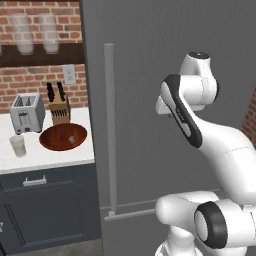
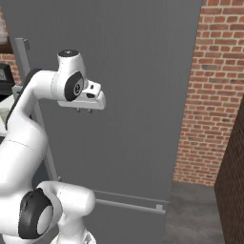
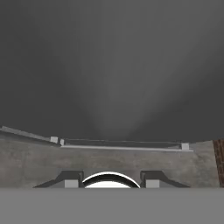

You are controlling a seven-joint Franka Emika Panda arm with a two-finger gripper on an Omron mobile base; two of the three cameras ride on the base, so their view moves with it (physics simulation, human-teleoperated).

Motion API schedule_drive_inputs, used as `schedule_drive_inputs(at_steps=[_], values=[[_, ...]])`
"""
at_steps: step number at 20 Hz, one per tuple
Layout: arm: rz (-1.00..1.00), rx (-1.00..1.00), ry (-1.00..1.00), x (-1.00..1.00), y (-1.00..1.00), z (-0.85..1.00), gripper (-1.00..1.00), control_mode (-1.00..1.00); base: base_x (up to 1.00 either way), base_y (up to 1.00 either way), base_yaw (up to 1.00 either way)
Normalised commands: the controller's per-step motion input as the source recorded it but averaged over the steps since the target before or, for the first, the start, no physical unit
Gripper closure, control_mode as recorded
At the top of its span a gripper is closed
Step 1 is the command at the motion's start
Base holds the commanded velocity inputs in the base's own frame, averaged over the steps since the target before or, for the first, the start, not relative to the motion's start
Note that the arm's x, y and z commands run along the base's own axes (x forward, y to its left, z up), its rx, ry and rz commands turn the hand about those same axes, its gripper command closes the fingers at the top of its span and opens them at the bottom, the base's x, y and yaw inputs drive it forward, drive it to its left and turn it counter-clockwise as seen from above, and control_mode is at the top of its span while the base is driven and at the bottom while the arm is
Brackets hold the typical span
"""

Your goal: Grab a lemon wedge from the fridge and one ice cube from the ice bowl, and put them in the glass of lemonade.

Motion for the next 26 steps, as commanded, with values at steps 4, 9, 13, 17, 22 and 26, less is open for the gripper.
schedule_drive_inputs(at_steps=[4, 9, 13, 17, 22, 26], values=[[0.00, 0.00, 0.00, -0.25, -0.01, 0.00, -1.00, -1.00, 0.00, 0.00, 0.00], [-0.03, 0.03, -0.06, -0.97, -0.06, 0.00, -1.00, -1.00, 0.00, 0.00, 0.00], [-0.09, 0.00, -0.06, -0.88, 0.02, -0.01, -1.00, -1.00, 0.00, 0.00, 0.00], [-0.16, 0.00, 0.04, -0.42, 0.01, -0.26, -1.00, -1.00, 0.00, 0.00, 0.00], [-0.04, 0.02, 0.10, 0.00, 0.00, -0.35, -1.00, -1.00, 0.00, 0.00, 0.00], [-0.01, 0.00, 0.07, -0.07, 0.00, -0.04, -1.00, -1.00, 0.00, 0.00, 0.00]])
